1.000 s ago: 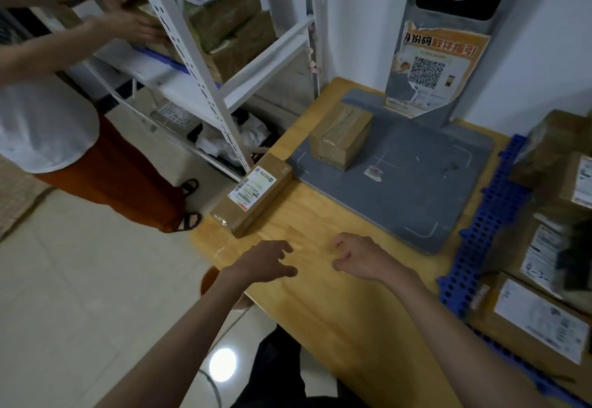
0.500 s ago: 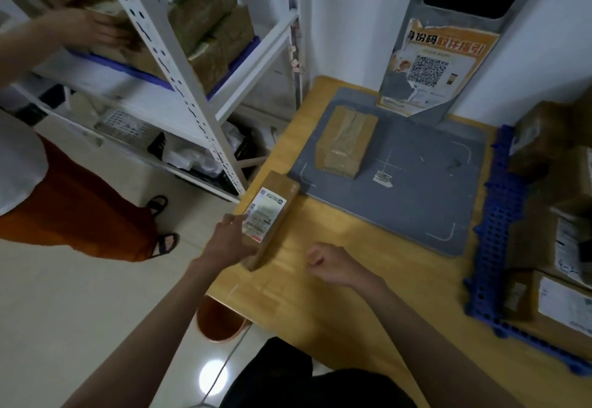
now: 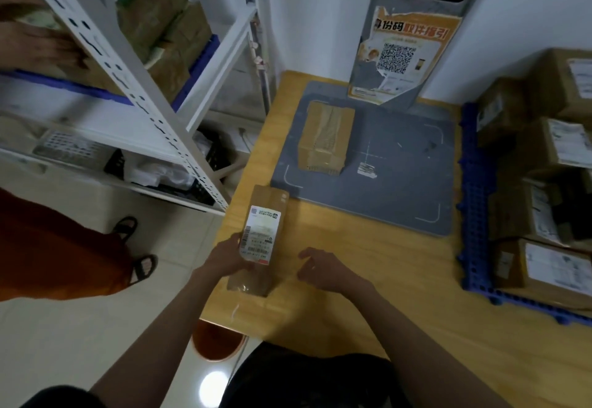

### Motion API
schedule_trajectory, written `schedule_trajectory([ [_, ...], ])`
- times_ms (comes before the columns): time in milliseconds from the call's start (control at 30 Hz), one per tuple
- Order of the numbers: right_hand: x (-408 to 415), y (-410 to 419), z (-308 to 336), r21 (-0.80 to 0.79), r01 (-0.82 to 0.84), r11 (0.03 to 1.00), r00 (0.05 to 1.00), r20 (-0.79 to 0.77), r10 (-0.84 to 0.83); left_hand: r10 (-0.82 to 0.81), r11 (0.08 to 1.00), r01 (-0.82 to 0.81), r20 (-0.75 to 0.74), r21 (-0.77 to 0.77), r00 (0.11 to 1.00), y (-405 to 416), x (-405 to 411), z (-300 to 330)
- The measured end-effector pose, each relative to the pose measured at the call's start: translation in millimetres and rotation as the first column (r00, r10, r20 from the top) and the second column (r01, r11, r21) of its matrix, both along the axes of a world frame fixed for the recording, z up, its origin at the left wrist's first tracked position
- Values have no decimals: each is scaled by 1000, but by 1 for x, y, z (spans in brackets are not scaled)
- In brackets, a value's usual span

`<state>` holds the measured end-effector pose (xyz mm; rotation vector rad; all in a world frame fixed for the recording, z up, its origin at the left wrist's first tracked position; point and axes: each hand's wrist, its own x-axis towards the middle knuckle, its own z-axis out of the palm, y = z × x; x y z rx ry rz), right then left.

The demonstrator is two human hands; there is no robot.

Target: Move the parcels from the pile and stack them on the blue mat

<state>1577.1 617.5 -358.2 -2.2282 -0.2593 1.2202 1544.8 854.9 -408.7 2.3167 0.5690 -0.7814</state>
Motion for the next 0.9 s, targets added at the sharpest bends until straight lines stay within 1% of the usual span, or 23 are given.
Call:
schedule_trajectory([
  [133,-7,12,-5,-2,72,997,996,-53,-72,-8,995,13,47,-101,999,-13,-12,-7],
  [300,-11,21,-8,26,108,994,990,-94,-105,60,972,-56,9,-228,998,-18,-20,-12],
  [433,-11,23,-8,54,154,987,982,-118,-147,68,963,-69,-10,-260,998,-19,-20,-13],
  [600,-11,5,-5,72,190,979,979,-85,-184,-1,955,-6,-23,-297,1000,-25,-10,-10],
  [800,-10,-33,8,84,277,957,956,74,-283,-43,930,37,-9,-367,999,-61,6,4],
  [900,-12,-58,17,111,303,946,943,109,-315,-69,922,69,14,-382,998,-89,12,11],
])
